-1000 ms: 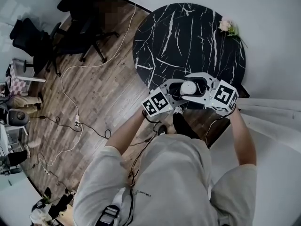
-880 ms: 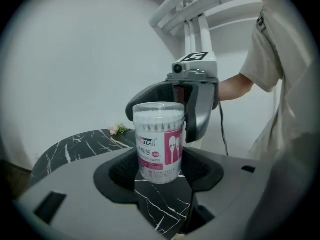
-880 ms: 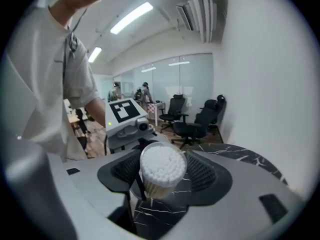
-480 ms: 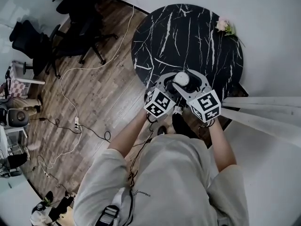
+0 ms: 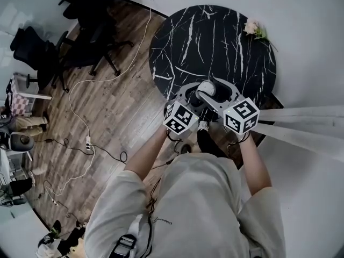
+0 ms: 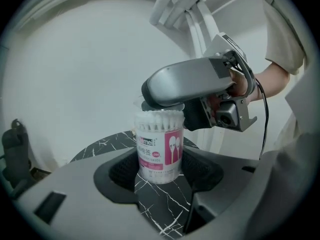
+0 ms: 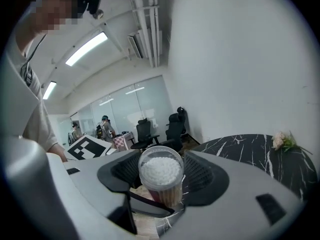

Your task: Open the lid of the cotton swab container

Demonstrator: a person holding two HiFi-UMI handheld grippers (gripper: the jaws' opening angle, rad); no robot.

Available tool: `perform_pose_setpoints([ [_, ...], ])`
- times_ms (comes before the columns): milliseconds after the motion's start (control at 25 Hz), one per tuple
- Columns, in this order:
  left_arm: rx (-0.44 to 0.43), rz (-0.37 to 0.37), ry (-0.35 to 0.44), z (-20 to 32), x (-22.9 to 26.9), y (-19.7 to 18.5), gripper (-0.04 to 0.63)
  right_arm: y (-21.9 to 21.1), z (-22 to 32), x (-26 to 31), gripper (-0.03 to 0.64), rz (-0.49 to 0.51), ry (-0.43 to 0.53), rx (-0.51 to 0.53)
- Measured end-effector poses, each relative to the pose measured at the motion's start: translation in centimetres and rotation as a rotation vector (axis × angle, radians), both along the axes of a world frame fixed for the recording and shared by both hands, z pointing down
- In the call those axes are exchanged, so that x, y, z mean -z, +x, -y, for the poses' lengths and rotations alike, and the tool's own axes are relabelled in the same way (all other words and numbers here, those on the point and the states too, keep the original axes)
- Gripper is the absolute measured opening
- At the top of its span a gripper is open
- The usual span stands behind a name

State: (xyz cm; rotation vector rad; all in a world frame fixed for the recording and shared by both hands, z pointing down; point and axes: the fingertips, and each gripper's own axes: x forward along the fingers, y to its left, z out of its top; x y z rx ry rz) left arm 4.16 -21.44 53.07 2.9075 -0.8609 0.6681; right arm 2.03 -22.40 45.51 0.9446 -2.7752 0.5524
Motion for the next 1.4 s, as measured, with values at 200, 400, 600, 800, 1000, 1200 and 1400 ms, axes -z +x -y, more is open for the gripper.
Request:
perform_pose_setpoints([
  [200, -0.007, 0.007, 0.010, 0.1, 0.1, 0.3, 0.262, 1.0, 0.2, 0.5, 0.284, -0.012, 0.021, -0.025],
  [400, 0.012, 0.001, -0.004, 0.2, -0.2, -0.2, 0.262, 2.7, 1.1, 2.2, 0.284, -0.045, 0.084, -0.089],
  [600, 0.037, -0.022, -0.005, 0.5, -0.2, -1.0, 0.262, 5.3, 2.3, 2.2, 0.284, -0.108, 0.109, -0.173],
  [800, 0.041, -0.021, 0.004, 0.6, 0.0, -1.5, 0.262, 7.0, 3.1, 1.0, 0.284, -0.158, 0.094, -0.238],
  [1000, 0.043, -0.025, 0.012, 0.6, 0.4, -1.7, 0.262, 7.2, 3.3, 0.3, 0.284, -0.259, 0.115, -0.256],
  [1200, 0.044, -0.031, 0.028, 0.6, 0.7, -2.0, 0.262, 6.9, 3.1, -1.0, 0.284, -0.356, 0.133, -0.256],
  [1400, 0.039, -0.030, 0.029, 0.3, 1.0, -2.1, 0.262, 6.1, 3.0, -2.1, 0.284, -0.361, 0.101, -0.241],
])
